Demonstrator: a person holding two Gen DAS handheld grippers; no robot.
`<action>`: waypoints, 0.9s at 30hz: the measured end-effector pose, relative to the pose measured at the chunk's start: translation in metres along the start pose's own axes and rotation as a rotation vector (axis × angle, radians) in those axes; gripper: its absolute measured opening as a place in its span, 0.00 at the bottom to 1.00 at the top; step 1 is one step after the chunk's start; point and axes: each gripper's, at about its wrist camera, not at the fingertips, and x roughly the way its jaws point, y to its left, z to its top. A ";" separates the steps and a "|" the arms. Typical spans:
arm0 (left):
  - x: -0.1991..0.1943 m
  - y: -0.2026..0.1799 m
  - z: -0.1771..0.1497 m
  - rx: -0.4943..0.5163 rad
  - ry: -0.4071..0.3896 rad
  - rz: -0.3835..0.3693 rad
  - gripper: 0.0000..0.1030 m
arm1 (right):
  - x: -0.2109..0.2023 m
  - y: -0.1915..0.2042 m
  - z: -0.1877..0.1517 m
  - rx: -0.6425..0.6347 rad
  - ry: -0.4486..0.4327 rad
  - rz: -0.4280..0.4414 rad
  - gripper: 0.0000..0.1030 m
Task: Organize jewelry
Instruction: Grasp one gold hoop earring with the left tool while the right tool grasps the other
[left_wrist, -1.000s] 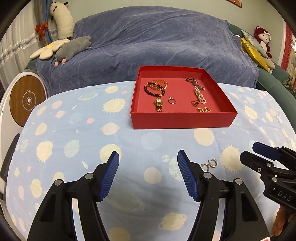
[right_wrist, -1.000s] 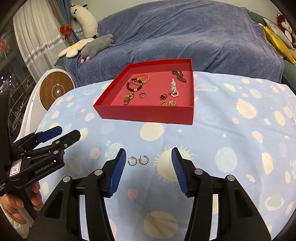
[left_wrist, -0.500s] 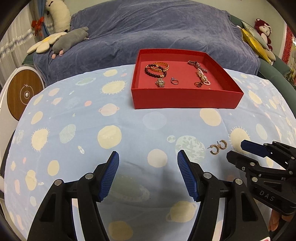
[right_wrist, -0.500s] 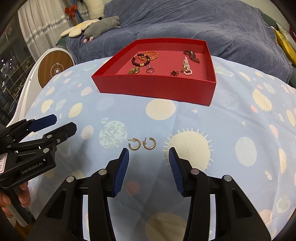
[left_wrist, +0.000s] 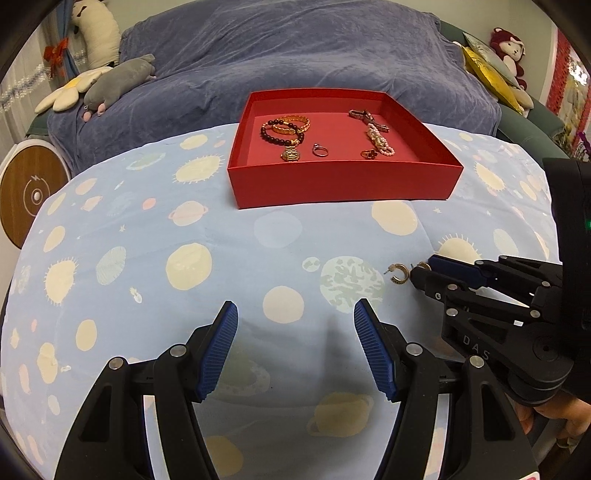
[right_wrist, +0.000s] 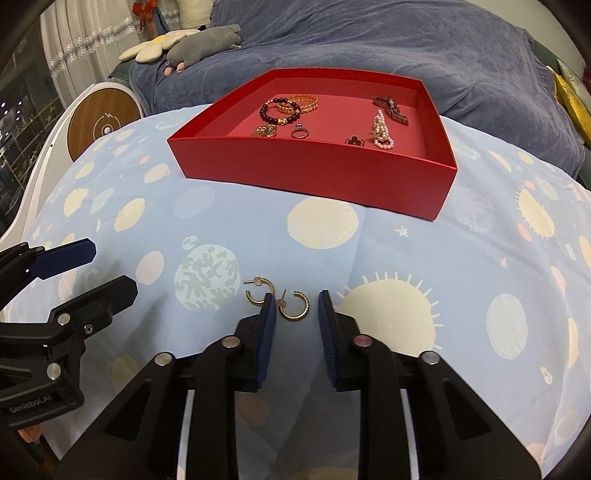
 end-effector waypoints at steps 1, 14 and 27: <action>0.001 -0.002 0.000 0.005 0.001 -0.005 0.61 | 0.000 0.000 0.001 0.000 0.000 0.001 0.17; 0.028 -0.040 0.011 0.051 0.009 -0.147 0.61 | -0.035 -0.032 0.007 0.104 -0.026 0.010 0.16; 0.051 -0.069 0.013 0.147 -0.042 -0.109 0.29 | -0.037 -0.050 -0.002 0.138 -0.009 0.003 0.16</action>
